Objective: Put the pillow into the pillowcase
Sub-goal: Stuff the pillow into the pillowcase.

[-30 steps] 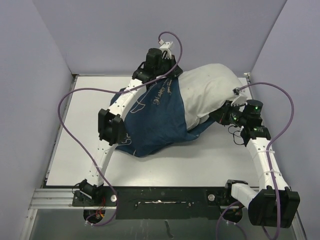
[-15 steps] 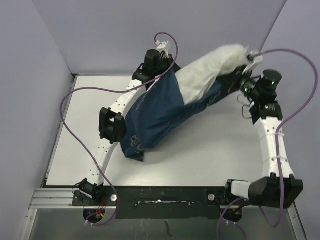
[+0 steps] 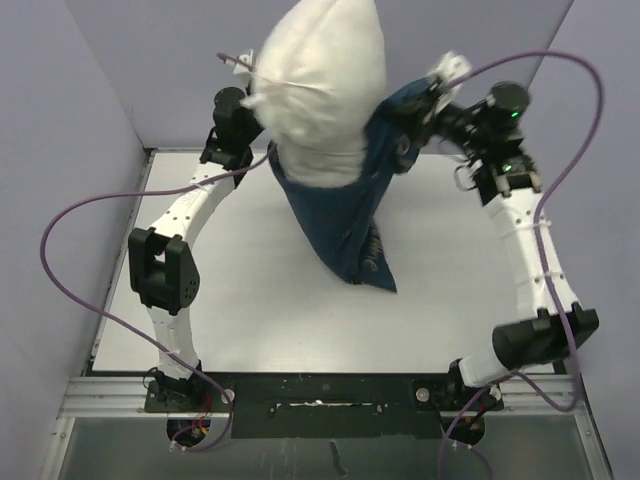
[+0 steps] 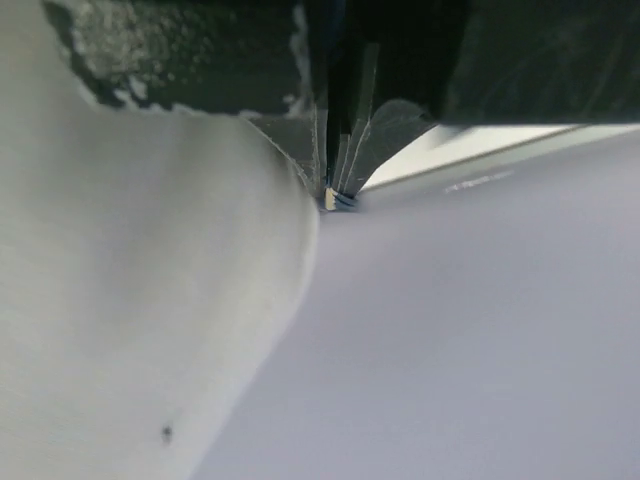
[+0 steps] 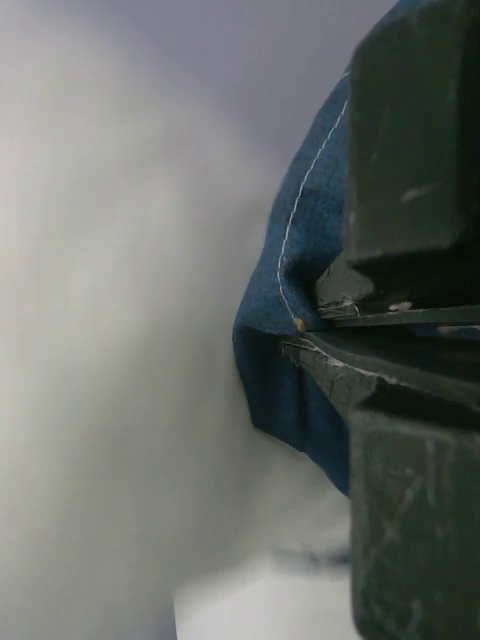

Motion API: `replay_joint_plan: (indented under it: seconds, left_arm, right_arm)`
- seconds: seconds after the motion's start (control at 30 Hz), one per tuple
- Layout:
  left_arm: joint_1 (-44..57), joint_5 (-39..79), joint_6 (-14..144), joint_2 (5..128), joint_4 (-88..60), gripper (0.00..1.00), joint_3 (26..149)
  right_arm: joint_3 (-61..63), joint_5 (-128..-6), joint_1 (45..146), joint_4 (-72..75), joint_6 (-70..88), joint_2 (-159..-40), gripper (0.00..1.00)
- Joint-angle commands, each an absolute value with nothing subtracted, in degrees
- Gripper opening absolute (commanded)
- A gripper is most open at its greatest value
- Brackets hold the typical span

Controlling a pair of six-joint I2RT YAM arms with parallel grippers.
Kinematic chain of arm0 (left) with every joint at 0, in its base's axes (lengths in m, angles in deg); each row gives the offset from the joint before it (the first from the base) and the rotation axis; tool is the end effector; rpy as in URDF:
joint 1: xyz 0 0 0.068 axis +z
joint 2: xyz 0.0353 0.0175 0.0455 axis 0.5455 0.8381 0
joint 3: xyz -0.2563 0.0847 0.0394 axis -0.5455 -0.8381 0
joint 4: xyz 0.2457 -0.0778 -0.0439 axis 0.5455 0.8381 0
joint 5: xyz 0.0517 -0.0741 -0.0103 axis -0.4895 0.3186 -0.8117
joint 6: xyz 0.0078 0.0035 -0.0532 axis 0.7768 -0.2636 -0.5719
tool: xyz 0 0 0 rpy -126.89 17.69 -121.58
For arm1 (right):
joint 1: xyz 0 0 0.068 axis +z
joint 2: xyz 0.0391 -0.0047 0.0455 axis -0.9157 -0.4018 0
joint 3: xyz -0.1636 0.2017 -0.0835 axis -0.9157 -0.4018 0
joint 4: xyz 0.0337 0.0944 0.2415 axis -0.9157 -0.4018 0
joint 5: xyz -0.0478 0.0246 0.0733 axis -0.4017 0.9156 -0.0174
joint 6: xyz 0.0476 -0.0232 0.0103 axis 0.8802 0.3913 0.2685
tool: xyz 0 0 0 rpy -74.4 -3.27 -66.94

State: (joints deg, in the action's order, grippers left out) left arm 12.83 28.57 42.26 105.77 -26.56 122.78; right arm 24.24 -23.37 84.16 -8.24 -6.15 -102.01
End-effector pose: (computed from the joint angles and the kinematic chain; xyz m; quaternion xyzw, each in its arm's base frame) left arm 0.4527 -0.1778 0.3995 0.0300 0.6587 -0.4273 0.6186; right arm 0.2838 0.1205 0.5065 -0.4483 0.5212 0.3444 0.6393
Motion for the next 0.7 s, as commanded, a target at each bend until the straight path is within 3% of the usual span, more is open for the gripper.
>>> replay_joint_plan:
  seconds: [0.0, 0.07, 0.23, 0.27, 0.3, 0.37, 0.43, 0.5, 0.57, 0.67]
  left_arm:
    - [13.8, 26.1, 41.1, 97.8, -34.2, 0.0, 124.3]
    - [12.5, 25.6, 41.5, 100.0, -30.2, 0.0, 129.0]
    - [11.3, 25.8, 42.3, 105.7, -31.1, 0.0, 134.9]
    - [11.6, 25.8, 41.9, 105.5, -32.8, 0.0, 133.9]
    - [12.1, 26.0, 41.5, 105.0, -34.3, 0.0, 132.8]
    - [13.0, 25.9, 41.7, 103.3, -36.1, 0.0, 130.4]
    - [13.9, 25.6, 41.9, 101.9, -37.2, 0.0, 128.3]
    - [14.3, 25.5, 42.0, 101.4, -38.1, 0.0, 127.3]
    - [14.3, 25.6, 41.6, 102.4, -38.4, 0.0, 128.2]
    - [14.3, 26.6, 39.4, 106.1, -40.5, 0.0, 132.5]
  right_arm:
    - [36.0, -35.5, 62.1, -0.8, 5.2, -112.1, 0.0]
    - [38.5, -33.5, 65.2, -2.6, 5.0, -112.4, 0.0]
    - [33.5, -27.1, 99.0, -8.0, -6.1, -102.8, 0.0]
    - [34.7, -26.0, 100.7, -8.9, -7.2, -102.5, 0.0]
    - [36.4, -27.5, 100.0, -10.8, -9.6, -102.9, 0.0]
    - [40.4, -31.0, 89.1, -11.9, -14.6, -106.2, 0.0]
    - [45.7, -33.4, 72.8, -4.5, -7.1, -112.5, 0.0]
    - [54.5, -35.6, 64.0, -3.6, 1.8, -119.2, 0.0]
    - [52.6, -34.9, 66.7, -2.4, 2.3, -117.8, 0.0]
    - [44.8, -30.7, 89.3, -9.5, -5.9, -110.1, 0.0]
